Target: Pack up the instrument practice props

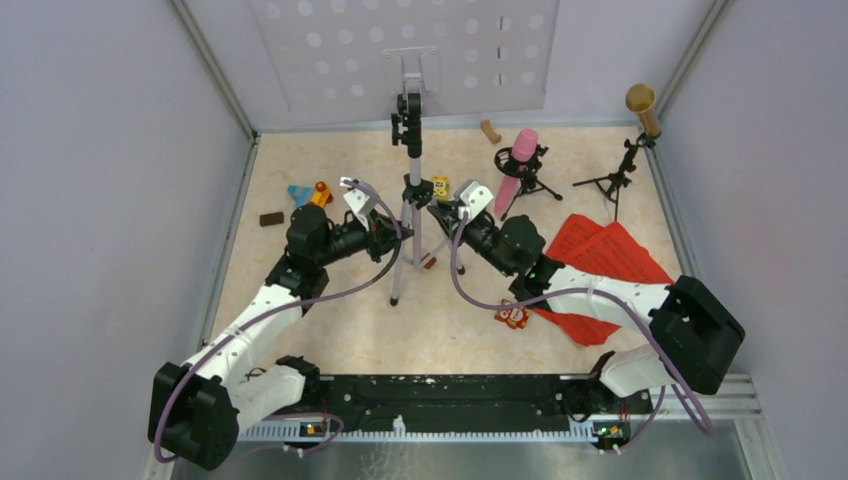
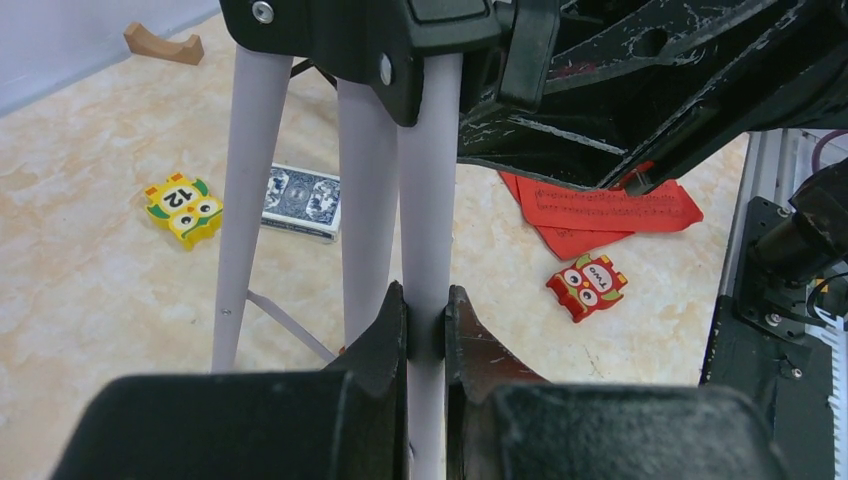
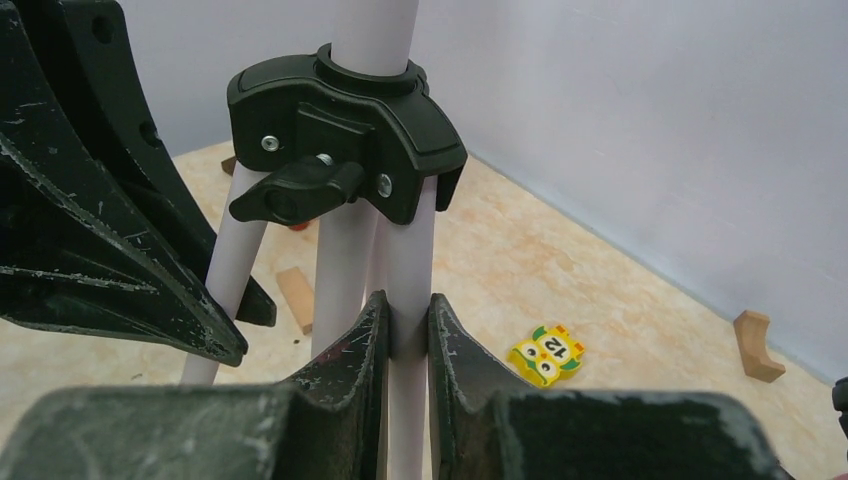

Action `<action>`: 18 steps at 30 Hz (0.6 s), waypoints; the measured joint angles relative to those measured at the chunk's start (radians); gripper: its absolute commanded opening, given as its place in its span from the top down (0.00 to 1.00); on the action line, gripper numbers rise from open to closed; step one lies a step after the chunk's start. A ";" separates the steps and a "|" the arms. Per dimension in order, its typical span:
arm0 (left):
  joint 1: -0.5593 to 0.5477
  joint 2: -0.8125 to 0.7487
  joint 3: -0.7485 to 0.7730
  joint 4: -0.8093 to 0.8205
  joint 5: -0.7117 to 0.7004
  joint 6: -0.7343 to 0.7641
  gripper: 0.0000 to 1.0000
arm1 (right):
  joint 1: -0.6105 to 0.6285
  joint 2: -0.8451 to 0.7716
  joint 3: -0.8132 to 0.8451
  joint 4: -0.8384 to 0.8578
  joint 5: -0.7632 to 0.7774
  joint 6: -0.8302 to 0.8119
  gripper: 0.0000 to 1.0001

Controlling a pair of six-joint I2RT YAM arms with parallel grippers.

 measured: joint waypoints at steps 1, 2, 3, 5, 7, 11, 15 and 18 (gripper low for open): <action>0.000 0.000 -0.002 0.002 0.003 0.002 1.00 | 0.006 0.000 0.000 0.000 0.010 -0.003 1.00; -0.001 -0.004 -0.006 0.005 0.003 0.002 1.00 | 0.012 0.000 -0.002 0.002 0.021 -0.010 1.00; -0.001 -0.009 -0.012 0.008 0.003 0.002 1.00 | 0.018 0.000 -0.004 0.005 0.029 -0.019 1.00; -0.002 -0.029 -0.034 0.018 -0.001 0.003 1.00 | 0.032 -0.003 -0.008 0.005 0.043 -0.037 1.00; -0.003 -0.055 -0.060 0.028 -0.002 0.003 1.00 | 0.046 -0.010 -0.024 0.017 0.048 -0.051 0.96; -0.016 -0.108 -0.109 0.042 0.003 0.010 1.00 | 0.072 -0.047 -0.072 0.046 0.048 -0.070 0.81; -0.024 -0.123 -0.123 0.052 0.002 0.017 1.00 | 0.085 -0.089 -0.099 0.042 0.047 -0.071 0.62; -0.024 -0.122 -0.123 0.052 -0.006 0.021 1.00 | 0.088 -0.131 -0.107 0.052 0.047 -0.071 0.51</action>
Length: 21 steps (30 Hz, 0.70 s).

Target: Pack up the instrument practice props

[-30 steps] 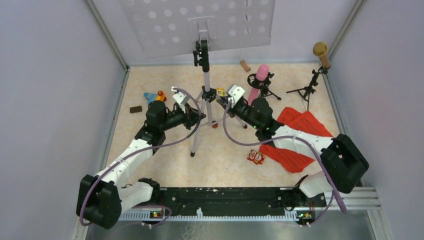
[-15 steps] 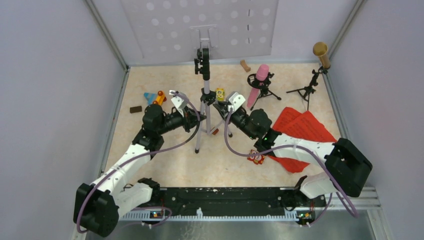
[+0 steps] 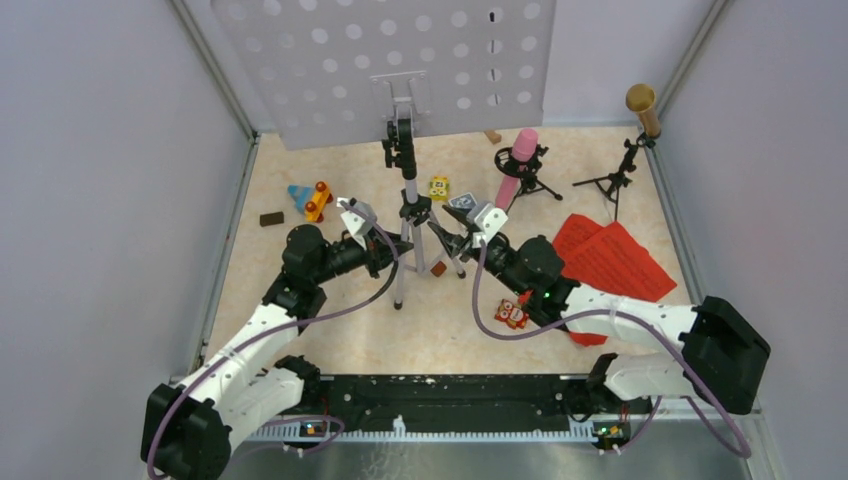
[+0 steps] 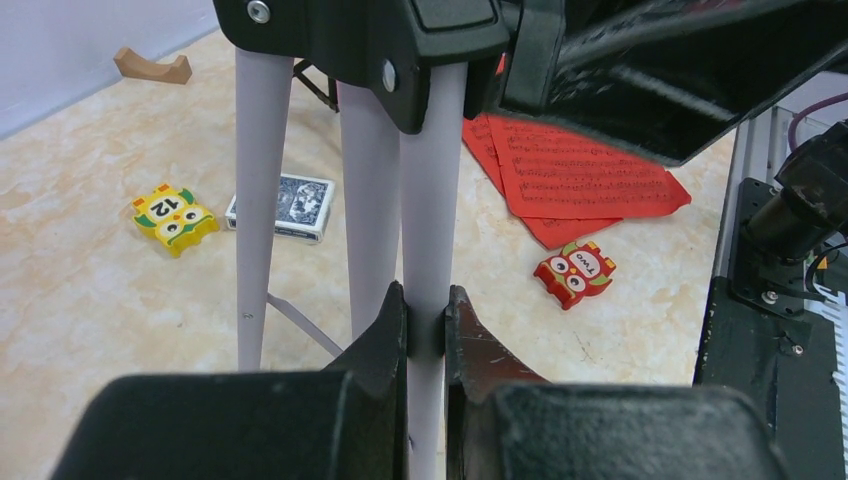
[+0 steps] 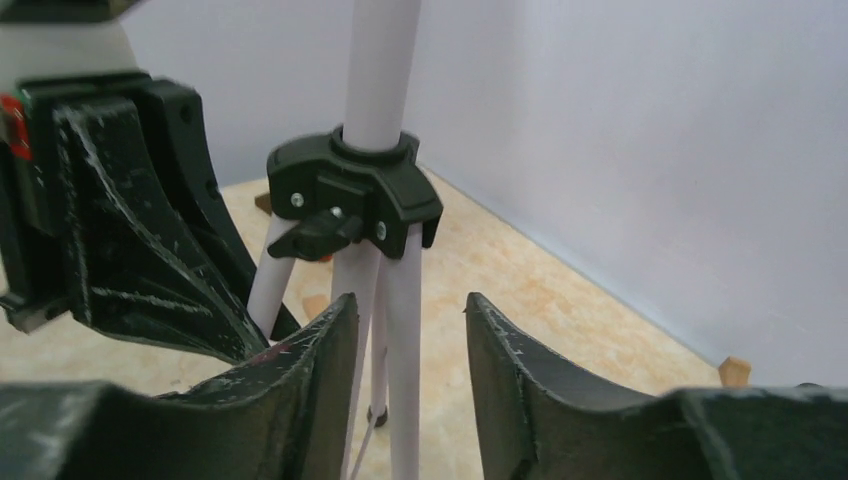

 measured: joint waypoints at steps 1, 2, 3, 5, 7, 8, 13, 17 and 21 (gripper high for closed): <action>0.000 0.001 0.000 0.001 -0.001 0.001 1.00 | 0.000 -0.016 -0.003 0.003 0.000 0.000 0.46; 0.000 0.002 0.000 0.001 -0.001 0.002 1.00 | 0.000 -0.029 -0.005 0.006 0.000 0.003 0.42; 0.000 0.002 0.000 0.001 -0.001 0.003 1.00 | 0.000 -0.040 -0.009 0.011 0.000 0.005 0.39; 0.000 0.004 0.000 0.003 0.000 0.003 1.00 | 0.000 -0.064 -0.012 0.009 0.000 0.017 0.31; 0.000 0.005 0.000 0.005 0.000 0.003 0.99 | 0.000 -0.084 -0.014 0.007 0.000 0.043 0.21; 0.000 0.005 0.000 0.005 0.000 0.003 0.95 | 0.000 -0.088 -0.014 0.008 -0.001 0.059 0.18; 0.000 0.008 0.001 0.006 -0.001 0.007 0.65 | 0.000 -0.078 -0.014 0.025 -0.022 0.158 0.16; 0.003 0.027 0.004 -0.024 -0.021 0.008 0.47 | 0.003 -0.028 -0.015 0.083 -0.016 0.214 0.16; 0.007 0.040 0.004 -0.074 -0.043 0.008 0.42 | 0.017 0.036 -0.014 0.145 0.007 0.243 0.15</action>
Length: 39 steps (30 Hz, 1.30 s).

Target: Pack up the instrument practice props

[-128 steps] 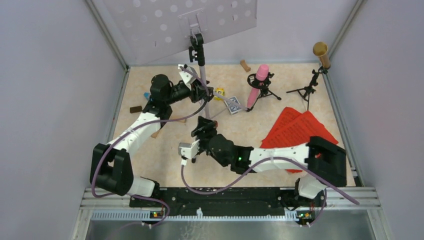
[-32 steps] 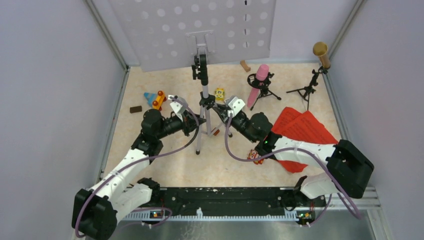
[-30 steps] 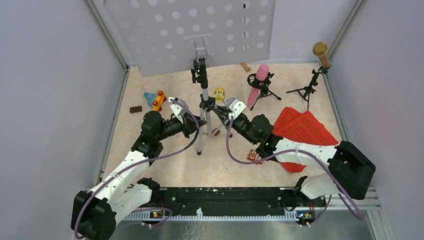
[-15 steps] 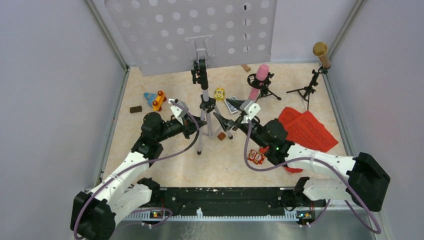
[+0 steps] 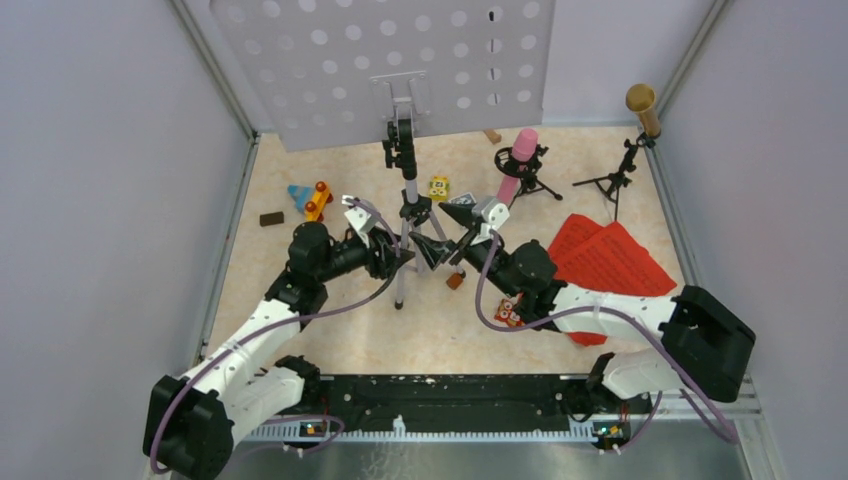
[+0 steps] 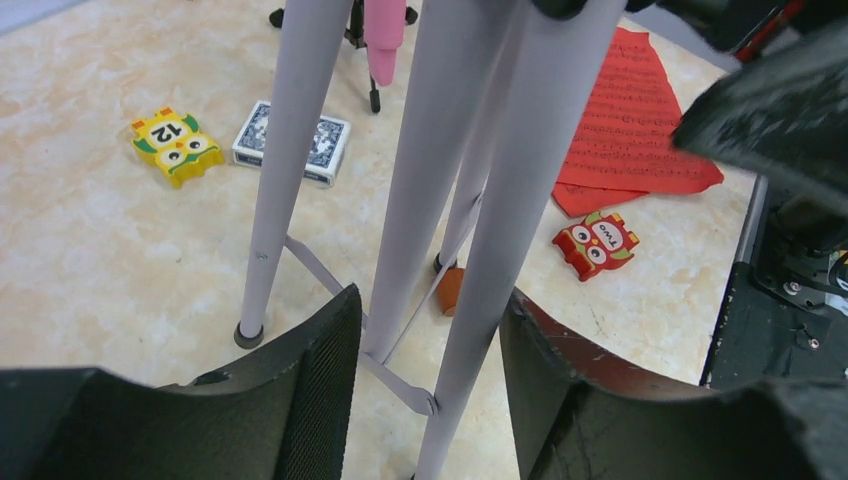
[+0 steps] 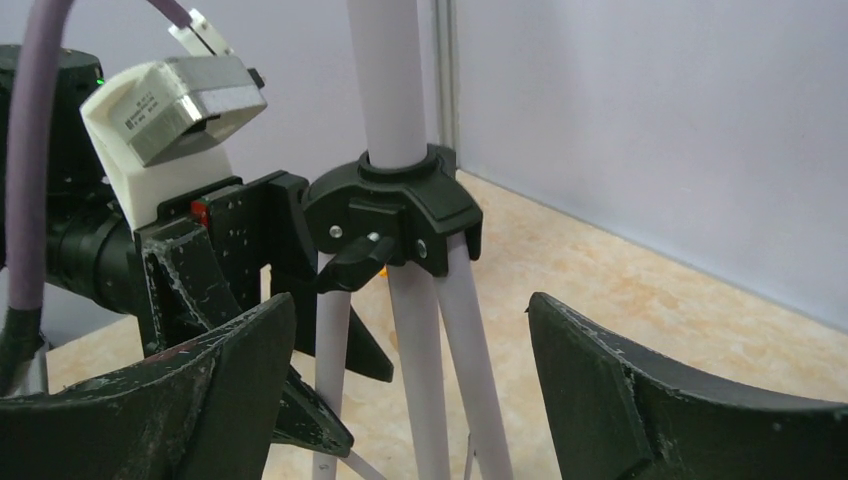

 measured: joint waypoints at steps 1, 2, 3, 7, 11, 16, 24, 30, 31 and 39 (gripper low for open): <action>0.000 0.000 0.000 -0.006 -0.003 0.000 0.41 | 0.004 0.016 0.000 0.010 0.006 0.003 0.15; 0.000 0.000 0.000 -0.012 -0.006 0.000 0.41 | 0.010 0.034 0.000 0.020 0.017 0.004 0.15; 0.000 0.000 0.000 -0.018 -0.007 0.000 0.41 | 0.015 0.049 0.000 0.029 0.024 0.005 0.15; 0.000 0.000 0.000 -0.052 -0.013 0.000 0.41 | 0.037 0.111 0.007 0.053 0.057 0.003 0.14; 0.000 0.000 0.000 -0.077 -0.020 0.004 0.47 | 0.057 0.161 0.016 0.091 0.092 -0.009 0.14; -0.003 0.007 0.008 -0.109 -0.022 0.005 0.47 | 0.068 0.222 0.042 0.132 0.142 -0.024 0.13; -0.021 0.007 0.008 -0.133 -0.055 0.012 0.41 | 0.078 0.340 0.154 0.153 0.216 -0.079 0.21; -0.035 0.004 0.008 -0.148 -0.084 0.024 0.02 | 0.082 0.362 0.171 0.188 0.237 -0.095 0.69; -0.036 0.000 0.008 -0.148 -0.093 0.027 0.01 | 0.082 0.362 0.171 0.193 0.240 -0.101 0.79; -0.054 -0.072 -0.049 -0.059 -0.163 0.006 0.01 | 0.079 0.331 0.162 0.153 0.246 -0.095 0.89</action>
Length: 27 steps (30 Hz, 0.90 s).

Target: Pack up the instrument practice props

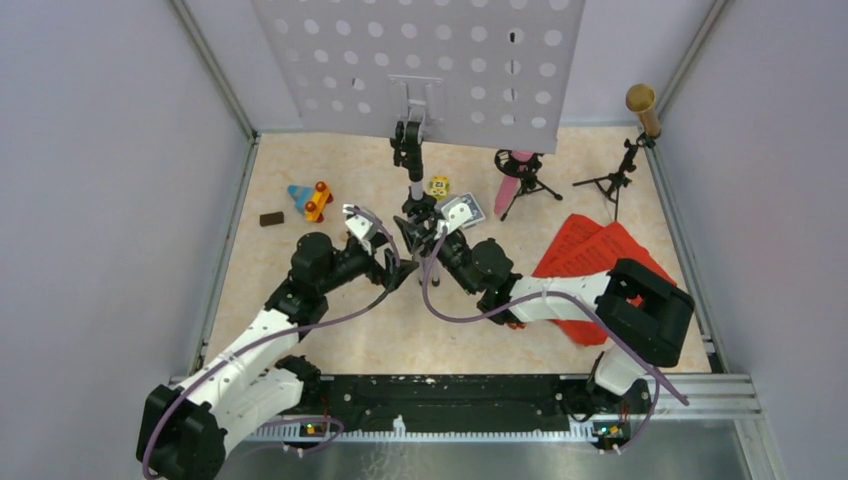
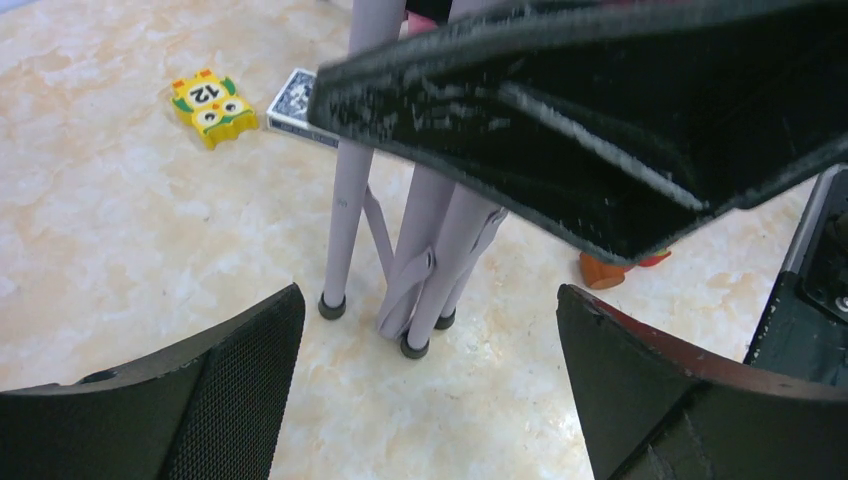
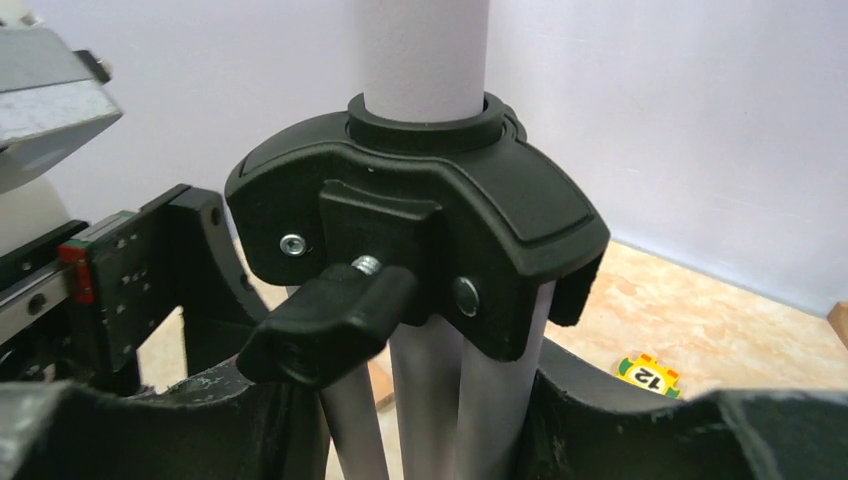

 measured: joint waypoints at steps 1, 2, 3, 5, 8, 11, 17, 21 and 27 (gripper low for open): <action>-0.007 0.005 -0.001 0.011 -0.003 -0.003 0.01 | 0.000 -0.006 0.000 -0.012 -0.008 0.002 0.90; -0.015 0.011 -0.001 0.024 -0.010 -0.006 0.01 | 0.000 -0.016 0.000 -0.032 -0.020 0.003 0.90; -0.028 0.021 -0.001 0.043 -0.020 -0.006 0.01 | 0.000 -0.026 0.000 -0.054 -0.034 0.006 0.91; -0.053 0.042 -0.001 0.071 -0.031 -0.006 0.01 | 0.000 -0.046 0.000 -0.098 -0.064 0.011 0.91; -0.106 0.079 -0.001 0.103 -0.057 0.000 0.01 | 0.000 -0.080 0.002 -0.165 -0.107 0.027 0.93; -0.161 0.106 -0.001 0.117 -0.106 0.018 0.01 | -0.001 -0.116 0.013 -0.249 -0.130 0.063 0.93; -0.202 0.089 -0.025 0.140 -0.211 0.021 0.01 | -0.007 -0.156 0.098 -0.484 -0.183 0.160 0.94; -0.216 0.031 -0.078 0.172 -0.219 0.018 0.01 | -0.005 -0.180 0.122 -0.581 -0.228 0.269 0.96; -0.242 0.019 -0.119 0.186 -0.191 -0.028 0.18 | -0.005 -0.187 0.135 -0.672 -0.256 0.369 0.98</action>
